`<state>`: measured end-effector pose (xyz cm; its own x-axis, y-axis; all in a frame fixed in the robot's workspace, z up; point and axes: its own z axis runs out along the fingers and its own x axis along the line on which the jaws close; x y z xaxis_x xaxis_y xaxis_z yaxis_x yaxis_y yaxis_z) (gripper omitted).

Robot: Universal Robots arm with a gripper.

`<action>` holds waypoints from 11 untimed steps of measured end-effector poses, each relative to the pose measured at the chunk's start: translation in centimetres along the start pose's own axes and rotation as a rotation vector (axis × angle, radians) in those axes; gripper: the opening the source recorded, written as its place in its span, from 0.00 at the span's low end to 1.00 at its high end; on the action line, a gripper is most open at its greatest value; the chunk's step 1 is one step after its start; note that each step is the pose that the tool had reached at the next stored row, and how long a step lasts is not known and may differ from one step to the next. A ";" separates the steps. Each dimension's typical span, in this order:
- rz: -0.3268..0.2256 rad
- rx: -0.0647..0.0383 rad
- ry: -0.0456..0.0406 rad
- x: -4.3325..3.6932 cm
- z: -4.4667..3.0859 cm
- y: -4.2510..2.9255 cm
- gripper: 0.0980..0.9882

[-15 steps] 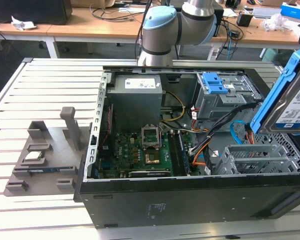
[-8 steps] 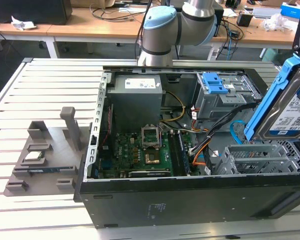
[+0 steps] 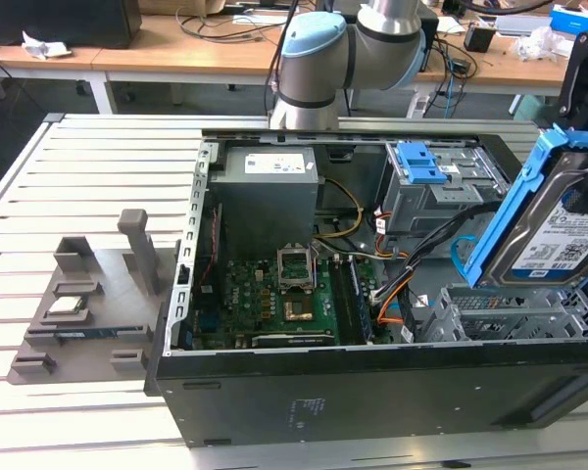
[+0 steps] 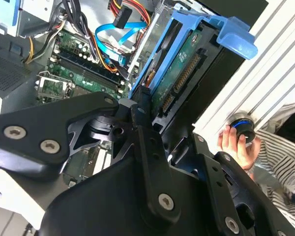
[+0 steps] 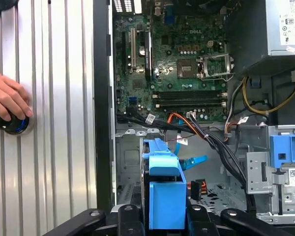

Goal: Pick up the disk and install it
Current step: 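Pick up the disk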

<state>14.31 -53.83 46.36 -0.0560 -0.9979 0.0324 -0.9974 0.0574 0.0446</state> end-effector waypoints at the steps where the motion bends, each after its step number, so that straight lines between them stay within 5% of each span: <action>1: 0.003 0.000 -0.0003 0.03 0.13 0.00 0.30; 11: 0.004 0.000 0.0000 0.61 1.38 0.32 0.30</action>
<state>13.90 -54.46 45.02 -0.0596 -0.9977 0.0326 -0.9971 0.0610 0.0447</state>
